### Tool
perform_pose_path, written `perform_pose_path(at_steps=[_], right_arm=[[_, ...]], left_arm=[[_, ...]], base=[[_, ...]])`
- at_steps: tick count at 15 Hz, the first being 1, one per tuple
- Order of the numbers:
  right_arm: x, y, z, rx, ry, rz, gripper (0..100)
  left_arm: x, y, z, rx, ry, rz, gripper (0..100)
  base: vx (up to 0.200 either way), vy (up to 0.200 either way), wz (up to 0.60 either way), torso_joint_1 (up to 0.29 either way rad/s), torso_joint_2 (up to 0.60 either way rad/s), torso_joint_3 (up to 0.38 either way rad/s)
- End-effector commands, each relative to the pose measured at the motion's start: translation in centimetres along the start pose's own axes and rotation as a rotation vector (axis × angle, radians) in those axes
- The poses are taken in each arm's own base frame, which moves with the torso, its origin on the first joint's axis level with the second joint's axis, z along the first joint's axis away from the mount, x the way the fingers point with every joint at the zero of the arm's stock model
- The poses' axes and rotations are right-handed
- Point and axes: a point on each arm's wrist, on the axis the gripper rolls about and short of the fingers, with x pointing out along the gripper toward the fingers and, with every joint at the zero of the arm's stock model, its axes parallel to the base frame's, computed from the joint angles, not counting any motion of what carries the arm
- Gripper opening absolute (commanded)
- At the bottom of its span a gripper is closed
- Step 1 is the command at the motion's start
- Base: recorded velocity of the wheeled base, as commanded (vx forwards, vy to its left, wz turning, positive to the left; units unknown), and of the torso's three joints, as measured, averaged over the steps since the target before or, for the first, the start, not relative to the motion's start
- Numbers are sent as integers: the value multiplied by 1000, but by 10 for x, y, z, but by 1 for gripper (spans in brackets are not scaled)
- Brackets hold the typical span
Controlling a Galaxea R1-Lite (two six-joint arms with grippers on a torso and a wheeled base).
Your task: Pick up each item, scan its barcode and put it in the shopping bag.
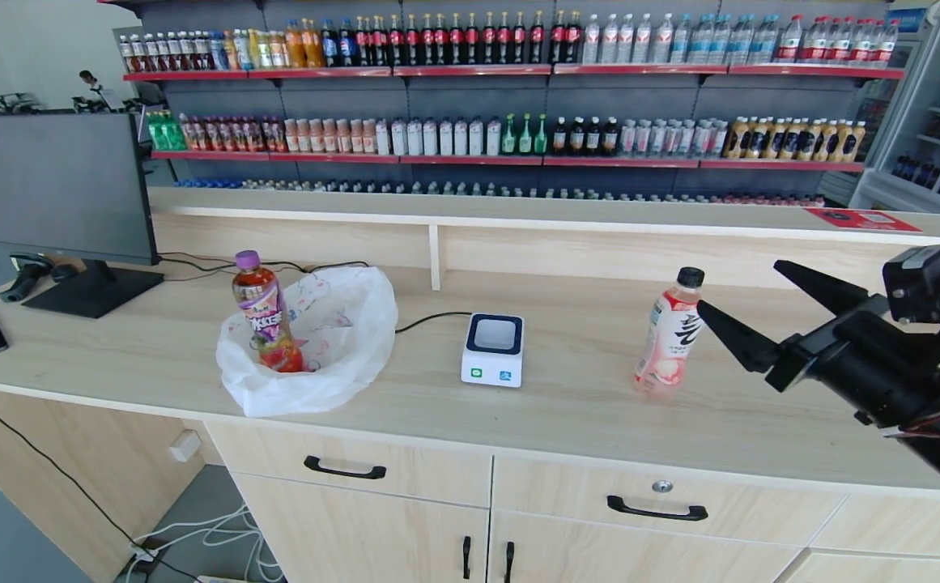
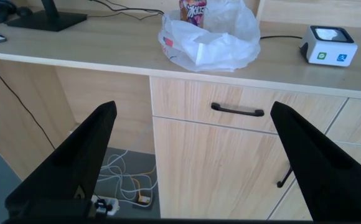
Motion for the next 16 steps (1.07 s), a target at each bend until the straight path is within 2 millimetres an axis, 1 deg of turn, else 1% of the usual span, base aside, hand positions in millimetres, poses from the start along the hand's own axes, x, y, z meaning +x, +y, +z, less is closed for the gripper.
perform_pose_path(at_steps=[1, 2, 4, 6, 9, 10, 12, 14, 16], right_arm=[[10, -3, -35, 31, 110, -1, 100], [14, -5, -44, 37, 135, -6, 100], [15, -9, -52, 47, 163, -18, 100], [16, -11, -68, 82, 211, -25, 100], [21, -15, -85, 95, 255, -35, 100], [25, -18, -88, 93, 253, -43, 100], [35, -27, -89, 87, 224, -64, 100], [34, -29, -97, 93, 246, -71, 100], [37, -30, -104, 101, 257, -72, 100]], left_arm=[[0, 0, 0, -1, 0, 0, 100], [0, 0, 0, -1, 0, 0, 100], [0, 0, 0, -1, 0, 0, 100], [0, 0, 0, -1, 0, 0, 100], [0, 0, 0, -1, 0, 0, 100], [0, 0, 0, -1, 0, 0, 100], [0, 0, 0, -1, 0, 0, 100], [0, 0, 0, -1, 0, 0, 100], [0, 0, 0, -1, 0, 0, 100]], base=[[0, 0, 0, 0, 0, 0], [0, 0, 0, 0, 0, 0], [0, 0, 0, 0, 0, 0], [0, 0, 0, 0, 0, 0], [0, 0, 0, 0, 0, 0], [0, 0, 0, 0, 0, 0], [0, 0, 0, 0, 0, 0], [0, 0, 0, 0, 0, 0], [0, 0, 0, 0, 0, 0]])
